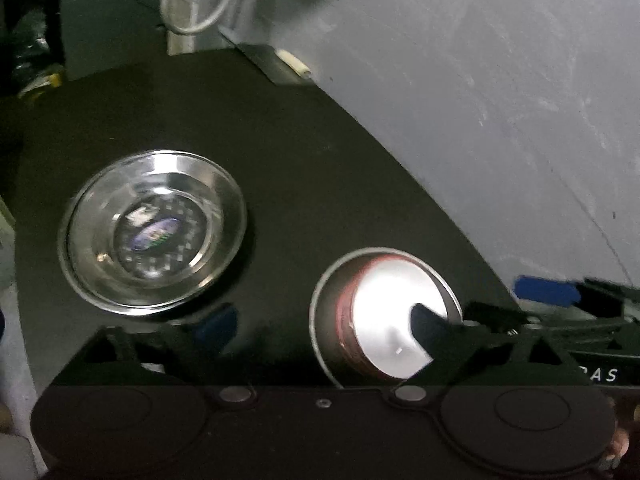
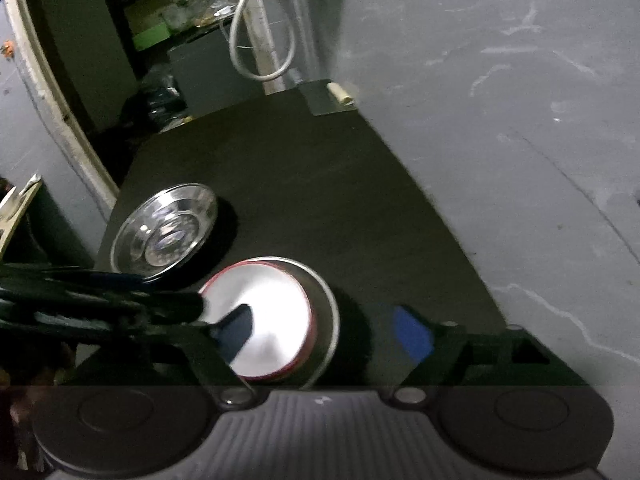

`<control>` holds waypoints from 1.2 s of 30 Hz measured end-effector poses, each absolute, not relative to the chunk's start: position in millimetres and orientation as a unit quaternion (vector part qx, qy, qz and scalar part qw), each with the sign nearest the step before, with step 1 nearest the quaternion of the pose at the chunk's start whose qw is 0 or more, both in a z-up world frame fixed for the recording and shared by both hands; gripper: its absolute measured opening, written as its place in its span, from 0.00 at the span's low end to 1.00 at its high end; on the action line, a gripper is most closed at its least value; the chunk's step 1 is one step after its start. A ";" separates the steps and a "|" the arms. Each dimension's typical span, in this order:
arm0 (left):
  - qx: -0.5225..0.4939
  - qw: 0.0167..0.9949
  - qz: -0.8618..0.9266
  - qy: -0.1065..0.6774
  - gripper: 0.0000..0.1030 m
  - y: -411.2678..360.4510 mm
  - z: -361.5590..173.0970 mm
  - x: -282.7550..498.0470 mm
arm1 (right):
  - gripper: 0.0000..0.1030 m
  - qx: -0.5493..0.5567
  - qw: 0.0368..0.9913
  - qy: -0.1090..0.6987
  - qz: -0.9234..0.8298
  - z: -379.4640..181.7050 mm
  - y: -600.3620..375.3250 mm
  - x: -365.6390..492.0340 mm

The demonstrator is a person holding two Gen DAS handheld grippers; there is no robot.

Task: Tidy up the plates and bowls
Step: 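Carry the second white bowl and lower it into the first, releasing, then move both grippers to the rim of the nested bowl stack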

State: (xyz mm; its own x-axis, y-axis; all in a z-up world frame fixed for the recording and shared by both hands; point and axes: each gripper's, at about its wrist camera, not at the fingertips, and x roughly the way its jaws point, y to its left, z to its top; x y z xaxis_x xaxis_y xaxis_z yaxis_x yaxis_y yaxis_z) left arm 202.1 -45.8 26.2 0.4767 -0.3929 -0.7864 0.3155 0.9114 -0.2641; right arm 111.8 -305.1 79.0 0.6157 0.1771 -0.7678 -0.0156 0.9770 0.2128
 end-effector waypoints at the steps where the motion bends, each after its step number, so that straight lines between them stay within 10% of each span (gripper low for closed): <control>1: -0.049 0.859 -0.203 0.467 0.97 -41.1 27.2 202.4 | 0.88 0.093 0.894 0.436 0.050 78.8 -306.9 111.5; 4: -0.060 0.862 -0.176 0.471 0.99 -31.2 25.8 202.4 | 1.00 0.092 0.894 0.438 0.033 77.8 -311.2 110.4; 36: 0.039 0.840 -0.121 0.528 0.99 -49.8 -6.6 206.9 | 1.00 0.086 0.843 0.531 -0.014 37.9 -322.4 127.7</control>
State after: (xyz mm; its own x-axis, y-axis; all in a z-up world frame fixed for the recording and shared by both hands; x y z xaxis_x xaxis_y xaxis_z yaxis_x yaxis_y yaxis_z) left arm 206.9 -49.8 -6.6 0.4130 -0.1613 -0.8963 0.2437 0.9679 -0.0619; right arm 127.7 -322.4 37.9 0.4365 0.0674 -0.8972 0.1141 0.9850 0.1295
